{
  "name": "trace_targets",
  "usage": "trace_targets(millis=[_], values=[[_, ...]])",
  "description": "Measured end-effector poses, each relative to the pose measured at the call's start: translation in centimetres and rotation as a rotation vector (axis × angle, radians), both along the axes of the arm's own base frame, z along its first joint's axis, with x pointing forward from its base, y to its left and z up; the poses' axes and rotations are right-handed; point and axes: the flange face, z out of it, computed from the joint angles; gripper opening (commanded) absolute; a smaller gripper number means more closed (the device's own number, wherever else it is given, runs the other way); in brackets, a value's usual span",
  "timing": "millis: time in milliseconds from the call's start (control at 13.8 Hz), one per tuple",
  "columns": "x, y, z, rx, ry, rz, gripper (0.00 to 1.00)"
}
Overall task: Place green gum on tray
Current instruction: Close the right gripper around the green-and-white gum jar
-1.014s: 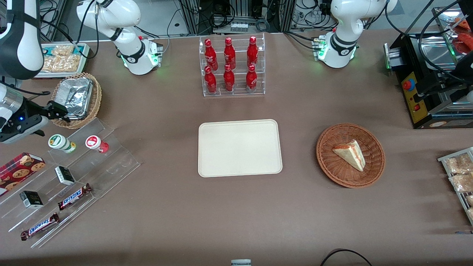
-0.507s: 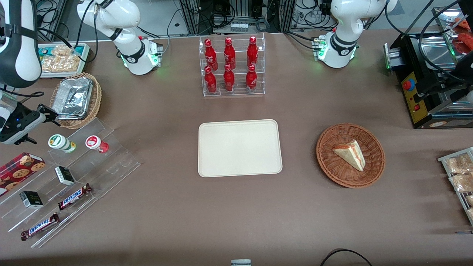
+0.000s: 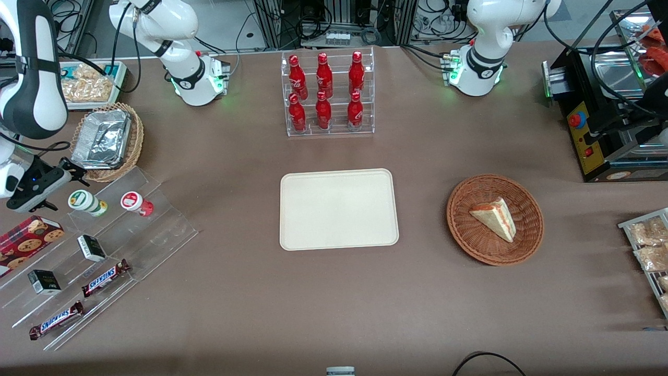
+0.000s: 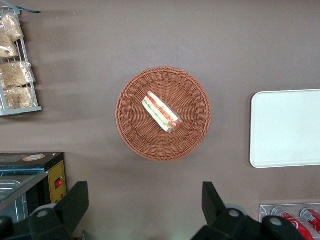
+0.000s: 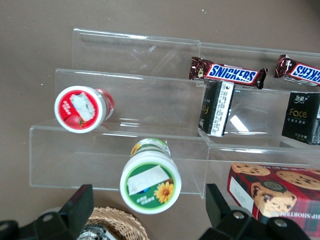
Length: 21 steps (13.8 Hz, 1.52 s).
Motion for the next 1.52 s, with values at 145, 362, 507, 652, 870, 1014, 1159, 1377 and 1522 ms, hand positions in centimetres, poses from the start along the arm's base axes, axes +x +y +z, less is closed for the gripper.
trace_targets(millis=[145,362,507,652,870,1014,1159,1377,1522], values=[[0.3,-0.1,-1.0,-0.001,0.006,-0.001,1.0],[0.6,-0.2,-2.1,-0.003,0.012,-0.001,1.0],[0.7,-0.2,-2.8,-0.003,0.018,0.0,0.99],[0.6,-0.2,-3.4,-0.002,0.025,-0.001,0.62],[0.2,-0.3,-4.0,0.002,0.037,-0.005,0.0],[0.0,-0.6,-4.1,0.003,0.038,-0.011,0.0],[0.0,-0.6,-4.0,0.003,0.039,-0.011,0.0],[1.0,-0.2,-2.1,0.001,0.032,0.001,0.0],[2.2,1.1,0.2,0.003,0.036,-0.002,0.0]])
